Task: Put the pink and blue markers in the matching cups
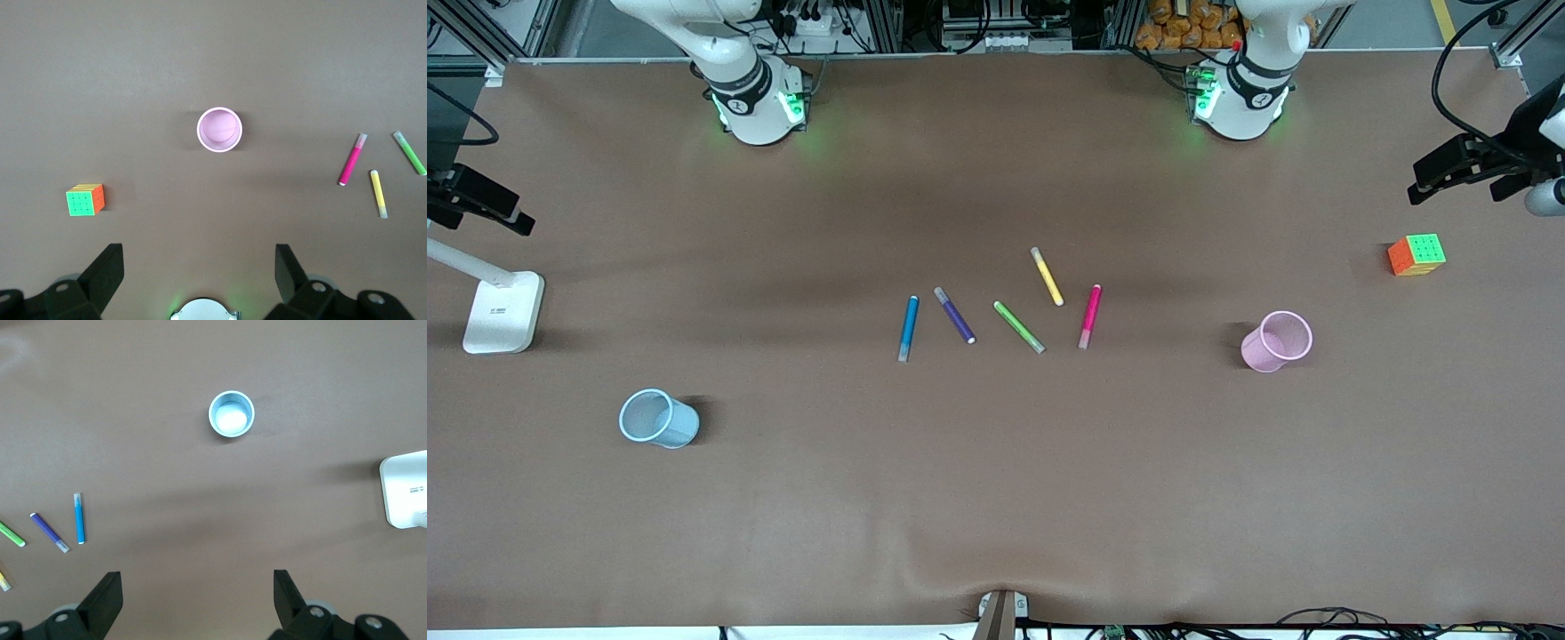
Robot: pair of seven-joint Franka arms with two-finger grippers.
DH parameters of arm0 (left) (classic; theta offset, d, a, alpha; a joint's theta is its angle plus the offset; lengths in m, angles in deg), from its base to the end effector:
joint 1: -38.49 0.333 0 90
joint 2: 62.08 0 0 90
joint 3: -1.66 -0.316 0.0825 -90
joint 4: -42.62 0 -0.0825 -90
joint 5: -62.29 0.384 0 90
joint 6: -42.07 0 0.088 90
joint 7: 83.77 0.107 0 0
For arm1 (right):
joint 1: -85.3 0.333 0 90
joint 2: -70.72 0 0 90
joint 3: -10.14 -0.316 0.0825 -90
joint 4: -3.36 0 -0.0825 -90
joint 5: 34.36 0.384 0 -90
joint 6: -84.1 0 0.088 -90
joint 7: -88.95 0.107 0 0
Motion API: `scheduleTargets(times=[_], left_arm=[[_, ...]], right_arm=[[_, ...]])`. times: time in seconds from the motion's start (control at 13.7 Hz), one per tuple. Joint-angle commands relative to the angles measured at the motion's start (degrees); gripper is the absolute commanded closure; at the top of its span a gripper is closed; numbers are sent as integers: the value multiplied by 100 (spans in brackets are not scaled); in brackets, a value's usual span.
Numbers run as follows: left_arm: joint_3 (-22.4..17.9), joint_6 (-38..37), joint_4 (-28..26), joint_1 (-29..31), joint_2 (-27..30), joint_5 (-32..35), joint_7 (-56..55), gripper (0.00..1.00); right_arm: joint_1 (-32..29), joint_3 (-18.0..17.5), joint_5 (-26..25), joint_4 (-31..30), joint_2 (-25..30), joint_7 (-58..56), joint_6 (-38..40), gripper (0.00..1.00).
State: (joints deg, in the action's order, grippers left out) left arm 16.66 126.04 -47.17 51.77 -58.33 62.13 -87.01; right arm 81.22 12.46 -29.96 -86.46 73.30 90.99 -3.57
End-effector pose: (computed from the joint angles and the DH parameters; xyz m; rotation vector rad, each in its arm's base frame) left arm 0.5234 -0.0212 0.6512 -3.1250 -0.0424 0.0589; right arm 0.5341 -0.0519 0.6473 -3.0554 0.2202 -0.0160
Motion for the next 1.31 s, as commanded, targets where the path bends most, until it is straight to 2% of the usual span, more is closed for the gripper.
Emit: scheduleTargets(times=[0.0, 0.22, 0.66, 1.24], left_arm=[[116, -265, 84, 25, -14, -28, -18, 0], [117, -267, 276, 8, -49, 34, 43, 0], [143, -276, 286, -36, -356, -63, -1, 0], [301, -276, 707, -529, -1146, -71, -282, 0]], right_arm=[[-119, -73, 17, 61, 5, 50, 67, 0], [-111, -73, 17, 61, 5, 50, 58, 0], [-75, -82, -44, 61, 5, -20, 84, 0], [-102, -82, -53, 61, 5, -20, 84, 0]])
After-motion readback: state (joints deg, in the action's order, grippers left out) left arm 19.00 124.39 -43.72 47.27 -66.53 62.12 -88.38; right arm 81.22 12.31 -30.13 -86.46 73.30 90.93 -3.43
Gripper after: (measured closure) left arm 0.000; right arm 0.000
